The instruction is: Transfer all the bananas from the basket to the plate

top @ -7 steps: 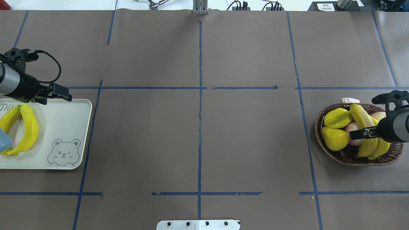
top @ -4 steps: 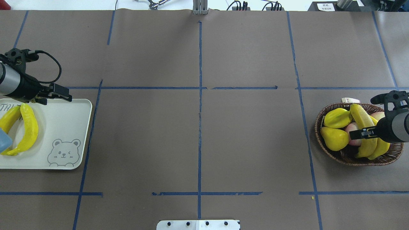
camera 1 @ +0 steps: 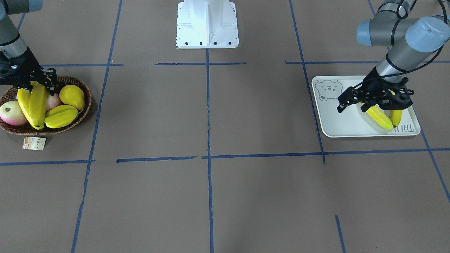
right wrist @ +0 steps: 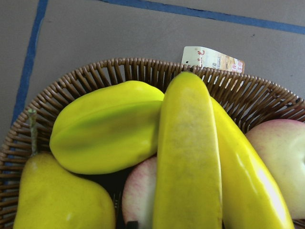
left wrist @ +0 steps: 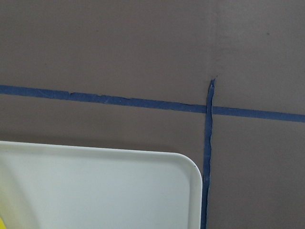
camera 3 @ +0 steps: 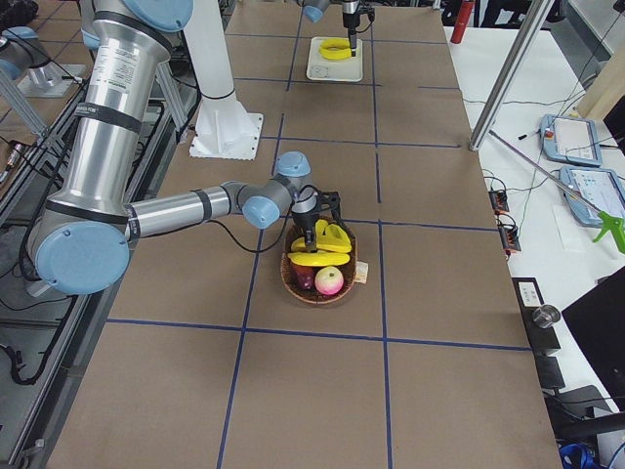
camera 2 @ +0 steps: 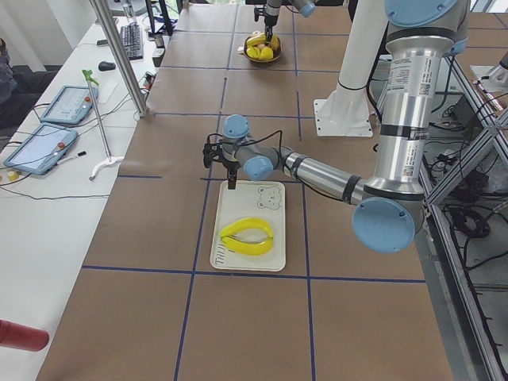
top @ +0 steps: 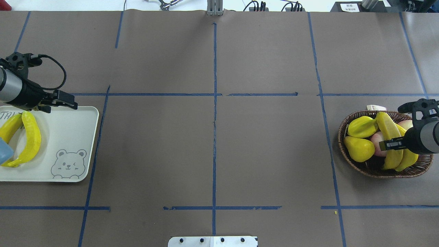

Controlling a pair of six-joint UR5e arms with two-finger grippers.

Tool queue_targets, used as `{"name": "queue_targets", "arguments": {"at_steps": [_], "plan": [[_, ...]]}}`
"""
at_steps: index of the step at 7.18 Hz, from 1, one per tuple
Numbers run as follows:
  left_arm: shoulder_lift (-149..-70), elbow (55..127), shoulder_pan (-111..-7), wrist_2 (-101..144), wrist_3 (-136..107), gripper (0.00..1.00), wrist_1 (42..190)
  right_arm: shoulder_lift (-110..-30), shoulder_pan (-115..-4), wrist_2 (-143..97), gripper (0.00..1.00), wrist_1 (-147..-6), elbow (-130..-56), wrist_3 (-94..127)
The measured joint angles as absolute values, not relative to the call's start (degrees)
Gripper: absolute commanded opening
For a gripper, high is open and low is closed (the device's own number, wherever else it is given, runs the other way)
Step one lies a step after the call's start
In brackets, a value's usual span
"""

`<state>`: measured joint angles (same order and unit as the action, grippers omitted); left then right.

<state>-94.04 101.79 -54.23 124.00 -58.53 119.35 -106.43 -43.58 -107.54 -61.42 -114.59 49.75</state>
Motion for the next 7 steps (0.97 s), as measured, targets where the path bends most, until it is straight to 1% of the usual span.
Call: {"name": "queue_targets", "arguments": {"at_steps": [1,3,5,7], "plan": [[-94.0,101.9,-54.2,124.0,-58.5,1.0,119.4,-106.4,-43.6,-107.5,0.38,-61.5,-114.6,49.7],[-94.0,102.0,-54.2,124.1,-58.5,1.0,119.4,-106.6,-43.6,-107.6,0.22,-61.5,-114.6,49.7],[-94.0,102.4,-54.2,124.1,-59.6,1.0,119.4,-106.7,-43.8,-108.0,0.2,-61.5,-114.9,49.7],[-94.0,103.0,-53.9,124.1,-61.3,1.0,119.4,-107.0,-45.5,-110.9,0.2,-61.5,-117.0,49.7]]}}
